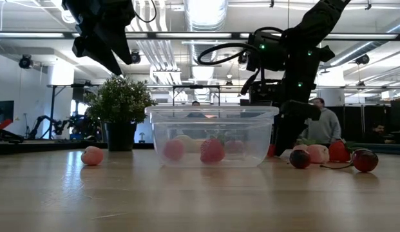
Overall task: Pick and placing Produce into tupperware
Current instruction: Put the red cherry into the transparent container, then put the pink peach into the transparent container
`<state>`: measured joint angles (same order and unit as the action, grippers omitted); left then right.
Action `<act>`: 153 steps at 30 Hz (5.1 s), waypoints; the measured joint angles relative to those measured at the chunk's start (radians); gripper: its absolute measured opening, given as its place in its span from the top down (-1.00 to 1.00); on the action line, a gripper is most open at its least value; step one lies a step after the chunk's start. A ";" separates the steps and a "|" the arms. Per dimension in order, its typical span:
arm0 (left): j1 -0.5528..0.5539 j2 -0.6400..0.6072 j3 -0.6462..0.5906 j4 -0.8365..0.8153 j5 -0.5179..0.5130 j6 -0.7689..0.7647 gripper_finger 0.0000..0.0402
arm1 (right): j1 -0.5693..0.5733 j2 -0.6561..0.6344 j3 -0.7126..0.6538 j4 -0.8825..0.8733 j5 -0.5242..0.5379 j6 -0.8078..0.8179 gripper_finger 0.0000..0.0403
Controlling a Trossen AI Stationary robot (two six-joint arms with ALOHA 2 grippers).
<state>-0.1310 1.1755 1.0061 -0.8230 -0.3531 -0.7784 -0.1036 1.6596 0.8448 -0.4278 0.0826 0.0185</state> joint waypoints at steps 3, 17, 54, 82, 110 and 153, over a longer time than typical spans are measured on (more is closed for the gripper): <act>0.000 0.000 0.000 0.000 0.000 0.000 -0.25 | 0.000 0.000 0.000 0.001 -0.001 0.007 0.55; 0.000 0.000 0.000 0.000 0.000 -0.002 -0.25 | 0.000 0.000 0.000 0.051 -0.002 0.084 0.22; 0.000 0.000 0.000 -0.008 0.000 -0.001 -0.25 | 0.000 0.049 0.010 0.128 0.018 0.032 0.47; 0.001 0.000 0.000 -0.005 -0.023 -0.001 -0.25 | 0.038 -0.262 0.065 0.012 0.017 0.159 0.43; -0.031 -0.005 -0.119 -0.044 0.088 0.065 -0.25 | 0.153 -0.029 0.334 -0.010 -0.052 0.397 -0.16; -0.248 0.187 -0.408 0.620 0.188 0.187 -0.25 | 0.362 -0.493 0.109 -0.577 0.471 0.882 -0.21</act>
<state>-0.3786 1.3626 0.5983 -0.2028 -0.1651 -0.5910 0.2581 1.1664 0.9533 -1.0051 0.5540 0.9004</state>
